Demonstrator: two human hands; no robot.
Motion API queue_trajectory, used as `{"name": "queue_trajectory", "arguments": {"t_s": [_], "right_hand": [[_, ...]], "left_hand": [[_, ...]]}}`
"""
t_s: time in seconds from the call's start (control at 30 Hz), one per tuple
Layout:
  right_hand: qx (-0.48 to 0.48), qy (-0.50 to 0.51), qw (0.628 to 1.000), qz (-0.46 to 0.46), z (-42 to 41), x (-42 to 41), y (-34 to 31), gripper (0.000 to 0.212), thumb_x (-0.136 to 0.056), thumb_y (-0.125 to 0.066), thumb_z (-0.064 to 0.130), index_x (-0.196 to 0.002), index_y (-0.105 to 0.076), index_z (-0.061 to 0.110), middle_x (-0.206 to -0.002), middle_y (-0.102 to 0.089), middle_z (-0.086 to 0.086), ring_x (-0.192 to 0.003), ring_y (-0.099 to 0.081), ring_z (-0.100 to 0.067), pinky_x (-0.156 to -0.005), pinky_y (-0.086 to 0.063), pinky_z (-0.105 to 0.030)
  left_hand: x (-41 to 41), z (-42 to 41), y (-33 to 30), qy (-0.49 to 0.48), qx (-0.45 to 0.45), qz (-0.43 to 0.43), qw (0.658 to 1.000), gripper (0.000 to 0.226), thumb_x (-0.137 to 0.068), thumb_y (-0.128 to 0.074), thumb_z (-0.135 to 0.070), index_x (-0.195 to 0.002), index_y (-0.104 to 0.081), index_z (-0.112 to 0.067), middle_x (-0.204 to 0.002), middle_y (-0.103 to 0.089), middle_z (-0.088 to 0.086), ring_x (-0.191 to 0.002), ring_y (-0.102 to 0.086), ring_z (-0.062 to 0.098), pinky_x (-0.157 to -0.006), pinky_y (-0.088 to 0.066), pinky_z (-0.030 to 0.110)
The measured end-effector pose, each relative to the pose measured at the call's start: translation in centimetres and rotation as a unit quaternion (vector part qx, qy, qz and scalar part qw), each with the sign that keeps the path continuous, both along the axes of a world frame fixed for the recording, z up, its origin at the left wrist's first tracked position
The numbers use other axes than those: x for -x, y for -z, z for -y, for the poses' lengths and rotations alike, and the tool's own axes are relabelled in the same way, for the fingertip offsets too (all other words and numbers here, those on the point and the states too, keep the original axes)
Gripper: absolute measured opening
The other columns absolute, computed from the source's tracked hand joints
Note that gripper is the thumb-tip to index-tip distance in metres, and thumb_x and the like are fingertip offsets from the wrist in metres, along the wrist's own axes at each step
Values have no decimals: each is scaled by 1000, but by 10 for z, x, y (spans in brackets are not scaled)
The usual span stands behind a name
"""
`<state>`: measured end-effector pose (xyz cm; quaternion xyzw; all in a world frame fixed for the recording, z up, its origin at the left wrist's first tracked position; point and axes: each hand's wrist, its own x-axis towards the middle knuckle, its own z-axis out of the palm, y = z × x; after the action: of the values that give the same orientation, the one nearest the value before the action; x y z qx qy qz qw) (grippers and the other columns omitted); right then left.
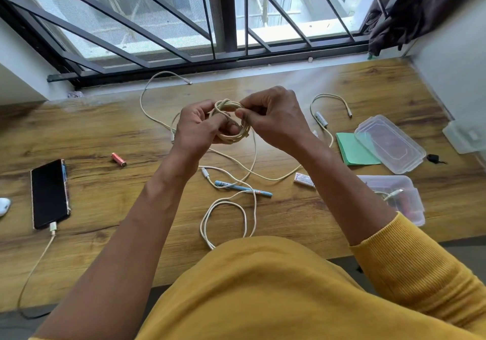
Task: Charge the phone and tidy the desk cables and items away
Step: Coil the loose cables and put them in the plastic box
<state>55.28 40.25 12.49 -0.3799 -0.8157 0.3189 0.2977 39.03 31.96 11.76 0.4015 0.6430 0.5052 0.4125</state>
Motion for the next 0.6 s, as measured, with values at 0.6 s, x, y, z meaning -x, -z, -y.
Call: {"name": "queue_trajectory", "arguments": {"t_s": [0.6], "right_hand": [[-19, 40, 999, -14, 1, -3, 4, 9, -91, -78, 21, -87, -84, 17, -64, -72, 3, -58, -64, -12, -51, -46, -25]], "left_hand": [[5, 7, -9, -38, 100, 377, 920, 30, -95, -57, -12, -117, -77, -8, -128, -76, 12, -110, -72, 23, -109, -52, 39]]}}
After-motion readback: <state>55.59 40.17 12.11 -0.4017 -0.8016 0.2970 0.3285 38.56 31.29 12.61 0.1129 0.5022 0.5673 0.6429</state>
